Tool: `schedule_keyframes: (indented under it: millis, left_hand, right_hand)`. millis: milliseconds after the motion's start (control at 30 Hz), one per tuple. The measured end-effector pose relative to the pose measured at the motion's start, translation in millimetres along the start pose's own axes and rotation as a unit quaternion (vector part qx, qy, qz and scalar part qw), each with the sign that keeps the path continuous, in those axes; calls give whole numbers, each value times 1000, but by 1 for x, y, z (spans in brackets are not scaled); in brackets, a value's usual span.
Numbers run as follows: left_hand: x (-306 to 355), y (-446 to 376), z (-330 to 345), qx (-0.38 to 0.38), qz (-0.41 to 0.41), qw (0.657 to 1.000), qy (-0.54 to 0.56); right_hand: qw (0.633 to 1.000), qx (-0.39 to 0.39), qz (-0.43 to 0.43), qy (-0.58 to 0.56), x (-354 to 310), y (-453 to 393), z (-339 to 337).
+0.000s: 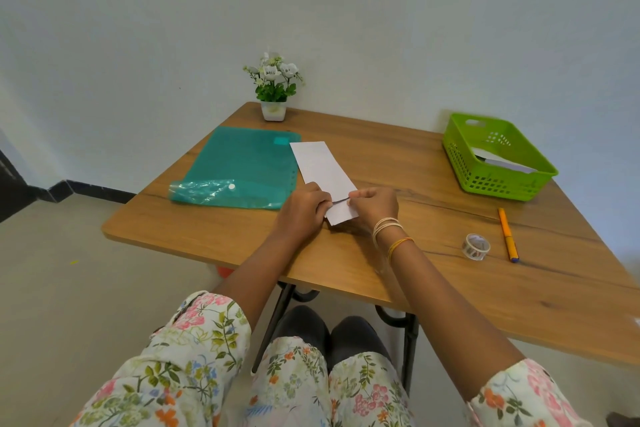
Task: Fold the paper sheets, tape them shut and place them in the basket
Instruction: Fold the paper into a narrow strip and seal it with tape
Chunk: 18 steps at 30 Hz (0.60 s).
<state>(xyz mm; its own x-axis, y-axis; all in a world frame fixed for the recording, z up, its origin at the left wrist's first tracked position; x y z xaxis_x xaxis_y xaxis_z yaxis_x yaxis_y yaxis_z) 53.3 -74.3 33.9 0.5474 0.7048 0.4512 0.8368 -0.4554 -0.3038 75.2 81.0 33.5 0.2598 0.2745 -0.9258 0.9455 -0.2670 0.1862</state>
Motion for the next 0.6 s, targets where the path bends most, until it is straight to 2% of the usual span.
schedule_keyframes:
  millis: [100,167,267,333,600]
  left_hand:
    - [0,1,-1,2,-2,1000,1]
    - [-1,1,-1,7,-9,1000,0]
    - [-1,0,-2,12,-16,1000,-1]
    - [-1,0,-2,12,-17,1000,0]
    - [0,0,-3,13,-24,1000,7]
  right_hand:
    - [1000,-3,6,-7,1,-3,2]
    - [998,-65,5,-26,1,-2,9]
    - [987,-148,-27,49,-1,4,12]
    - [984,-153,-51,81,-2,6,7]
    - [974,-192,-83,86,-3,5,-2]
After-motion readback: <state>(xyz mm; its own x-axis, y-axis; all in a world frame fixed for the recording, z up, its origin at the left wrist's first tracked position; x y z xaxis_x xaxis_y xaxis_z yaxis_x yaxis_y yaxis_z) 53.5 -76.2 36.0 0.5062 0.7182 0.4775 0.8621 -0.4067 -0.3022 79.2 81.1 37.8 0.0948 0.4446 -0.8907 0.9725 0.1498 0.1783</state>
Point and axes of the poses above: each hand's wrist, its own y-axis away from the middle knuckle, its own z-axis out of the palm, x = y × z, the point moved 6 cm from there along -y, towards the middle knuckle, and after that the axes turned 14 degrees about -x, right-handed, at the moved point
